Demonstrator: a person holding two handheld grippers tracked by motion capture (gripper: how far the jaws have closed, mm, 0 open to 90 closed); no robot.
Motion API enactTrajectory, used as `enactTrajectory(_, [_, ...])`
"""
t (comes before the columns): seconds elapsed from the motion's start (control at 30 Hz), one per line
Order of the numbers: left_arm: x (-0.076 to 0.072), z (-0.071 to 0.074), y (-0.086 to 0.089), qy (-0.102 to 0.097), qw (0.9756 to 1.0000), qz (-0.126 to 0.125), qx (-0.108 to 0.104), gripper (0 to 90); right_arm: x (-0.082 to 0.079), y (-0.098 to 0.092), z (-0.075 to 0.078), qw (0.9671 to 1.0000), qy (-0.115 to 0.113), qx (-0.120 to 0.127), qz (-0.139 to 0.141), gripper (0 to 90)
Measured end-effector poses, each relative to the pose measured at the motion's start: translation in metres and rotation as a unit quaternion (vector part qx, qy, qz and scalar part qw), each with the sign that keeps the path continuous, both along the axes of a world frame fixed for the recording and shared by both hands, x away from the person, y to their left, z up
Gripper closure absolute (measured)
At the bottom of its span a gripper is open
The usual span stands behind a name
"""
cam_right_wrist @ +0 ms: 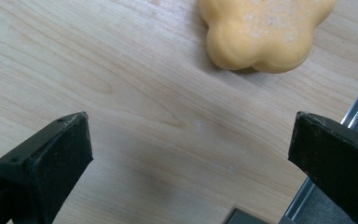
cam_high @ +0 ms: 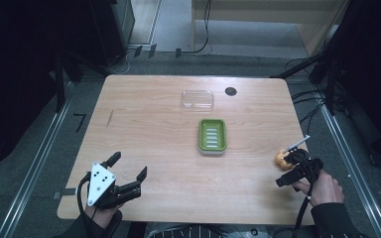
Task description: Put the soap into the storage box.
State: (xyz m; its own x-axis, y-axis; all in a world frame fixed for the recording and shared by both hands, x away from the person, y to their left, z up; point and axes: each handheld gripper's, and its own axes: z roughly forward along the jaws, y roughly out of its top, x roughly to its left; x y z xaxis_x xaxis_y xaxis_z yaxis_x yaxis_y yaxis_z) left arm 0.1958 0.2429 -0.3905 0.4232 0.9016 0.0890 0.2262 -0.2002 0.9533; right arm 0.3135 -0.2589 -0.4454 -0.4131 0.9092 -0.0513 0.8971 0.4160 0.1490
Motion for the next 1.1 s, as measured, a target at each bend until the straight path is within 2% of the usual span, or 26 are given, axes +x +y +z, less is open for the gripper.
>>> enactTrajectory(0.67, [0.0,0.0,0.0,0.0,1.0,0.0,0.001,13.7,0.022,-0.007,0.002,0.9998,-0.013,0.015,0.003,0.4])
enactTrajectory(1.1, [0.0,0.0,0.0,0.001,1.0,0.0,0.002,13.7,0.041,-0.011,-0.007,0.9998,0.0,0.015,-0.009,2.7])
